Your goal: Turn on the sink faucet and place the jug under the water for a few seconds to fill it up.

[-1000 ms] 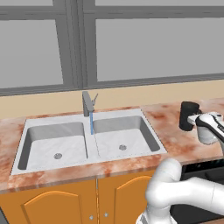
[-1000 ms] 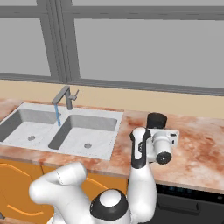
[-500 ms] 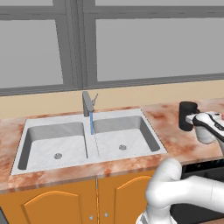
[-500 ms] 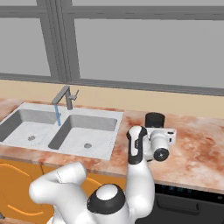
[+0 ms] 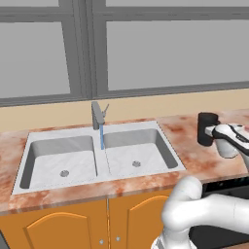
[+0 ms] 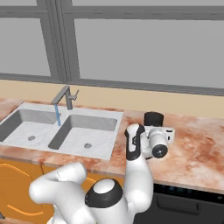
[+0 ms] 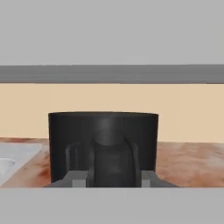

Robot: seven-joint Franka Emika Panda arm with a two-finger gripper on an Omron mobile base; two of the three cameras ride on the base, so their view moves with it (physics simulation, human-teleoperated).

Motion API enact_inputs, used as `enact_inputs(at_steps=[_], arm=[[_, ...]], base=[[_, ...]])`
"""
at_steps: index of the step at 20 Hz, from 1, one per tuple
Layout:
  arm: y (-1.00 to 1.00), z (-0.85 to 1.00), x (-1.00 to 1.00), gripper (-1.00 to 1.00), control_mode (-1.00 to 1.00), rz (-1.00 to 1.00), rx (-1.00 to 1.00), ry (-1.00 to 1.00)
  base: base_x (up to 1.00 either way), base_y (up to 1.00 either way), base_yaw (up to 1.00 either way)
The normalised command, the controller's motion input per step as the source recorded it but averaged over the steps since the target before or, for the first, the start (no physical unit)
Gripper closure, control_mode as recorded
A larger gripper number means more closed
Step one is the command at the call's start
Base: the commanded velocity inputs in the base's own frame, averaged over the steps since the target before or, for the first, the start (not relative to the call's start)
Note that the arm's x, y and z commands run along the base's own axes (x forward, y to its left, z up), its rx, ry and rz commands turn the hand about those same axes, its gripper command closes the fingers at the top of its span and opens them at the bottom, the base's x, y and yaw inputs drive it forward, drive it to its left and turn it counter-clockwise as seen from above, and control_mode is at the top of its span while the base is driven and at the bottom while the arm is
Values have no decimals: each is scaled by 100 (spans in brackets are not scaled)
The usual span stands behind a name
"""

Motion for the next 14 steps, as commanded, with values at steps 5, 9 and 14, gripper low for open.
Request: enact_inputs(at_steps=[5,9,14], arm=[[40,27,-6,100,-100,45,3,-7],[58,33,4,100,-100,74,2,0],[70,5,2,100,-100,69,0,0]], base=[[0,0,0],[0,0,0],[0,0,0]])
